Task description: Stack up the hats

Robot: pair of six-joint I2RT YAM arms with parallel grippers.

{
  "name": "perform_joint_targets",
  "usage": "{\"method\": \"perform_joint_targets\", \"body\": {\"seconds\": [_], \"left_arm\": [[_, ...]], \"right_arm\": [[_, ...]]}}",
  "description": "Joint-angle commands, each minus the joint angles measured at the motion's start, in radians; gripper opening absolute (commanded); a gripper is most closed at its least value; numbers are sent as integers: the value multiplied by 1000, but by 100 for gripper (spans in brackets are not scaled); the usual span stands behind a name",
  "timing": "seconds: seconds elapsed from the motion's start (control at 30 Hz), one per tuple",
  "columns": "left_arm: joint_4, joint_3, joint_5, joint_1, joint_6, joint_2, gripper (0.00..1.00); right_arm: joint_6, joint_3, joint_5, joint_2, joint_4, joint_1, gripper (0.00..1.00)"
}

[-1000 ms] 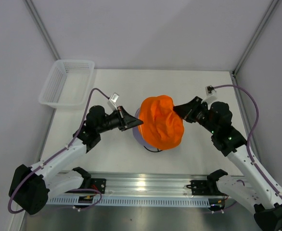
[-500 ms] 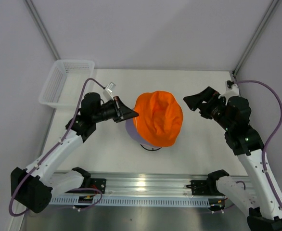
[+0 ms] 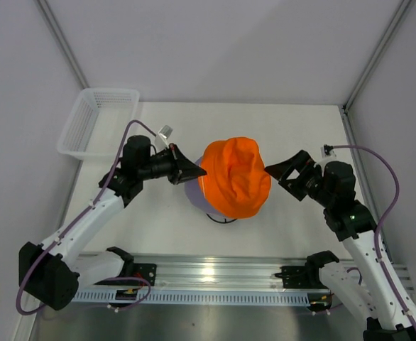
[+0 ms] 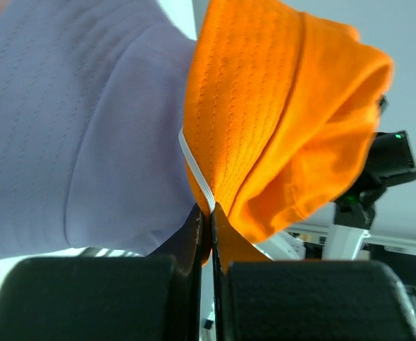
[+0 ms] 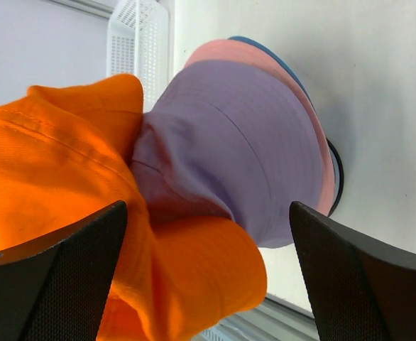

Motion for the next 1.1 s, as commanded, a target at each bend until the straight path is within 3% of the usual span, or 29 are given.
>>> {"method": "perform_joint_targets", "body": {"seconds": [0.0, 0.27, 0.5, 0.77, 0.93, 1.07], "left_arm": [[-29, 80, 35, 4, -75, -76, 1], [-12, 202, -114, 0, -242, -127, 1], [43, 193, -250, -2, -337, -106, 1], [-20, 155, -488, -12, -365, -102, 1], [-69, 146, -458, -17, -322, -162, 1], [-109, 104, -507, -51, -337, -255, 1]], "right_arm": [[-33, 73, -12, 30, 20, -5, 100], [-62, 145, 66, 82, 14, -12, 99], [-145, 277, 136, 113, -85, -35, 100], [-160, 260, 64, 95, -62, -35, 100], [-103, 178, 29, 76, -35, -34, 100], [61, 84, -6, 56, -3, -36, 100]]}}
